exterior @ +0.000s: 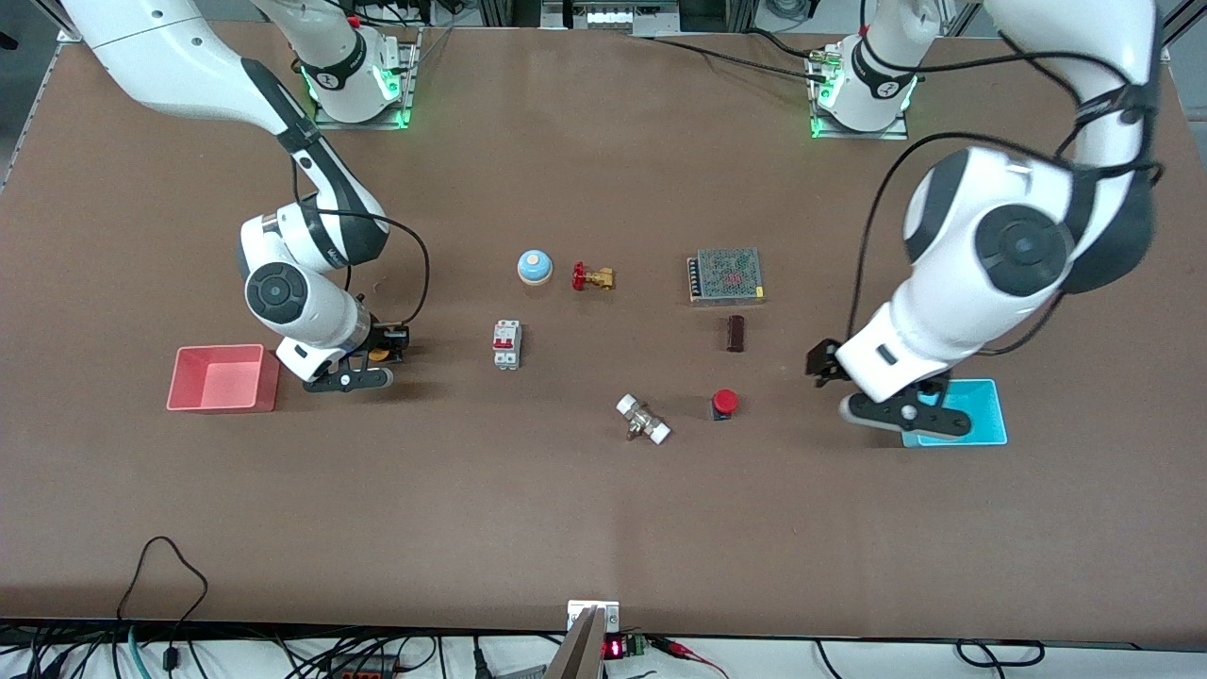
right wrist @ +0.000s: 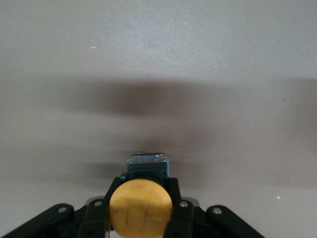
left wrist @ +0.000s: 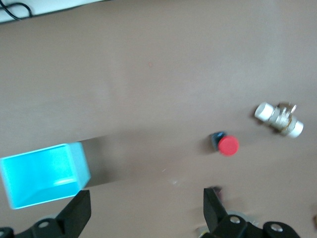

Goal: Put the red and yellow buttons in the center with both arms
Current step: 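Carry the red button with the left gripper toward the table center and release it, then lift the left gripper away while the right gripper carries the yellow button centerward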

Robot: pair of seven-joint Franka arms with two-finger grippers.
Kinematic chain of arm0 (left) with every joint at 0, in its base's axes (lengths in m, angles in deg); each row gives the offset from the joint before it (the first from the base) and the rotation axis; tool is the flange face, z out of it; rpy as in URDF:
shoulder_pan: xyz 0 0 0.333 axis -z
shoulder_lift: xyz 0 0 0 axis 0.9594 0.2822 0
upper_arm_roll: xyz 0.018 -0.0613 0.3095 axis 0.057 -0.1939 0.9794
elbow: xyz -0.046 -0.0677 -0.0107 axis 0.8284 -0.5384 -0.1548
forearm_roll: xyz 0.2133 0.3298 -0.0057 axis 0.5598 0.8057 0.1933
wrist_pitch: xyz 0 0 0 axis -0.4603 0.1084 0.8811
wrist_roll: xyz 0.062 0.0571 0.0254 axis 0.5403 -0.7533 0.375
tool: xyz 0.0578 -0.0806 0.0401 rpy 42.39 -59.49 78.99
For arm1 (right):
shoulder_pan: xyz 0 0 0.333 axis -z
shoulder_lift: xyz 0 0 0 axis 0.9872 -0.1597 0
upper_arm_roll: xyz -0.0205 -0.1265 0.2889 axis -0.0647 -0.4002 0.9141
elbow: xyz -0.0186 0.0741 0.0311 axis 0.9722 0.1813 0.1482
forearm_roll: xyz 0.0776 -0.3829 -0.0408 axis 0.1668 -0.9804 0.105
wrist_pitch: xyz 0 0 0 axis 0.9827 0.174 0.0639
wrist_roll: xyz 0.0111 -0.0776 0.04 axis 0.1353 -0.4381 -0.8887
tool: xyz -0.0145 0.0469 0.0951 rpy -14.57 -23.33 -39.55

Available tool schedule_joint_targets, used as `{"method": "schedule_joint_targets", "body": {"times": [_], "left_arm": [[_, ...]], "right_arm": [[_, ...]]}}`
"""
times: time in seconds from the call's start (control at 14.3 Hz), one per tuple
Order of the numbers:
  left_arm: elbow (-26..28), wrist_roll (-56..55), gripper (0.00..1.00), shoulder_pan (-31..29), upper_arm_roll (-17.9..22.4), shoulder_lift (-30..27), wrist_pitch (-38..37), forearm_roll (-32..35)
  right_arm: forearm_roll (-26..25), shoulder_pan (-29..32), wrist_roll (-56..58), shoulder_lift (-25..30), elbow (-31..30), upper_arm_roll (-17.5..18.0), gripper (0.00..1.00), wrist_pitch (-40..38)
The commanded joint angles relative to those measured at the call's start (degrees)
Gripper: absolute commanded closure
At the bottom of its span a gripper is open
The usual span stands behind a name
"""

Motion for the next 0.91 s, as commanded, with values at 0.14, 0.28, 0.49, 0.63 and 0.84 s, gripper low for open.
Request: {"method": "schedule_joint_targets", "body": {"times": [0.14,0.28,0.49,0.63,0.84], "left_arm": [[1.30,6.75,0.00,-4.90,-0.52,-10.60,-12.69,2.89],[3.77,7.46,0.00,-6.69,-1.05,-13.34,-12.96,3.06],[18.04,7.02,0.00,-7.21,-1.40,-22.89,-7.74,2.28],[25.55,7.11,0.00,-7.74,-1.40,-27.40,-2.95,2.01],[18.40,7.64,0.00,-8.97,-0.70,-24.44,-9.57,0.87]], "right_arm": [[-1.34,-0.53,-2.14,-0.63,0.50,-0.14,0.78,0.14],[-1.34,-0.44,-2.14,-0.71,0.50,-0.14,0.66,0.14],[-1.34,-0.53,-2.92,-0.71,0.50,-0.14,0.40,0.22],[-1.25,-0.44,-2.93,-0.63,0.67,-0.14,0.16,0.14],[-0.72,-0.09,-2.75,0.25,1.72,-0.14,0.00,0.05]]}}
